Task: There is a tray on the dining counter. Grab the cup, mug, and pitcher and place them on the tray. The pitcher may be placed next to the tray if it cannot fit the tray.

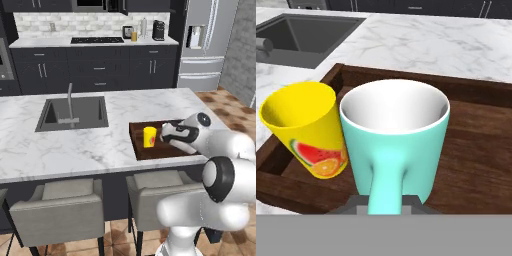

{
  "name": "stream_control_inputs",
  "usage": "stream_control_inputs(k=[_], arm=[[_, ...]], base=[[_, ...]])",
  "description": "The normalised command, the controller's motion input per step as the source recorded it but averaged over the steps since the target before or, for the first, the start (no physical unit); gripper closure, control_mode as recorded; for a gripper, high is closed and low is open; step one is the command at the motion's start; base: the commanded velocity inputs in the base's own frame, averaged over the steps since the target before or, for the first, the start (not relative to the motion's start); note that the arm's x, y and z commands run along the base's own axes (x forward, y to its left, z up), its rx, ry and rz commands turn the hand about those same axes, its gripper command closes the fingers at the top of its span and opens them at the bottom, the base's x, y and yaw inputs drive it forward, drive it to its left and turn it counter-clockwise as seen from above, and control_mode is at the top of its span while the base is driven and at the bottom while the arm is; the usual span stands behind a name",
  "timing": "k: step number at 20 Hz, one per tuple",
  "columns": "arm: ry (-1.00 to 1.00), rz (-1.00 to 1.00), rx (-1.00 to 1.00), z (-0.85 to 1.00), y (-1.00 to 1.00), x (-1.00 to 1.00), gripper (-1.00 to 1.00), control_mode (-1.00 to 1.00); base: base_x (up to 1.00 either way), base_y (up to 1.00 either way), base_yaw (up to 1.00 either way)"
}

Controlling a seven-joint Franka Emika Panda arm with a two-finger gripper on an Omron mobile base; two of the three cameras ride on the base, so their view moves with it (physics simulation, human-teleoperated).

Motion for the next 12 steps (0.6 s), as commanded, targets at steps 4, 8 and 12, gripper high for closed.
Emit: stream_control_inputs(k=[4,8,12], arm=[[0.00,0.00,0.00,-0.21,0.00,0.23,1.00,-1.00],[0.00,0.00,0.00,-0.20,0.00,0.21,1.00,-1.00],[0.00,0.00,0.00,-0.21,0.00,0.15,1.00,-1.00]], base=[[0.00,0.00,0.00],[0.00,0.00,0.00],[0.00,0.00,0.00]])
